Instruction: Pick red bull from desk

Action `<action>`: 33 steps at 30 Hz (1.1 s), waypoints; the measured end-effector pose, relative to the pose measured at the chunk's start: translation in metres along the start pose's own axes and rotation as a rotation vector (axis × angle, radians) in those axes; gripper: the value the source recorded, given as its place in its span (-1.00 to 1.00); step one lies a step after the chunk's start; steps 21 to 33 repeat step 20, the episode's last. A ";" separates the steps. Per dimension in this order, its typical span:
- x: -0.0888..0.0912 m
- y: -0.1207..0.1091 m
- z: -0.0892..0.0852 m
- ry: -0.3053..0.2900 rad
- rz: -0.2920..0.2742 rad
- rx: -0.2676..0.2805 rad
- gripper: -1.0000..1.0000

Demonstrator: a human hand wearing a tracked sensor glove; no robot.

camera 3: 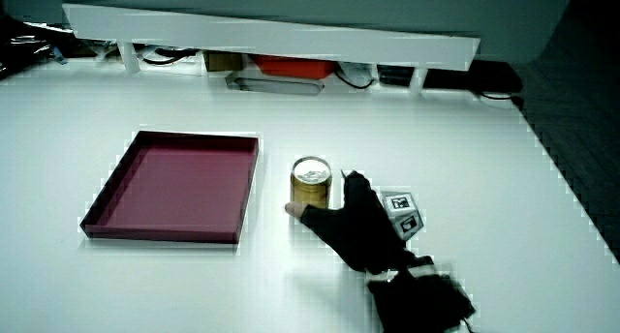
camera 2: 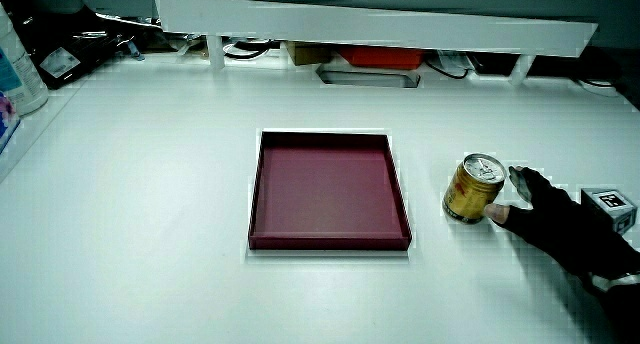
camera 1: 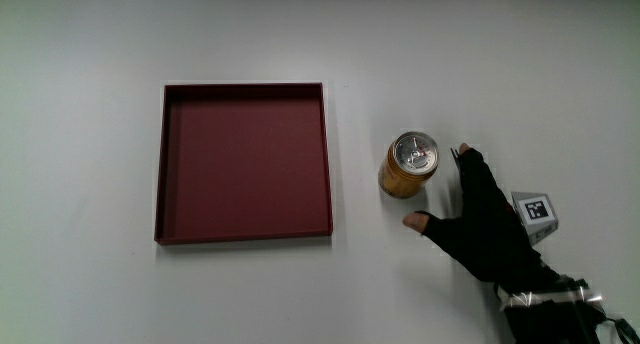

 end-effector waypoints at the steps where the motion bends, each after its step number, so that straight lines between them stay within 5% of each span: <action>1: -0.001 0.000 -0.001 0.003 0.007 0.002 1.00; 10: -0.034 0.007 -0.020 0.009 0.074 -0.041 1.00; 19: -0.088 0.013 -0.077 0.089 0.188 -0.163 1.00; 33: -0.090 0.014 -0.082 0.081 0.194 -0.164 1.00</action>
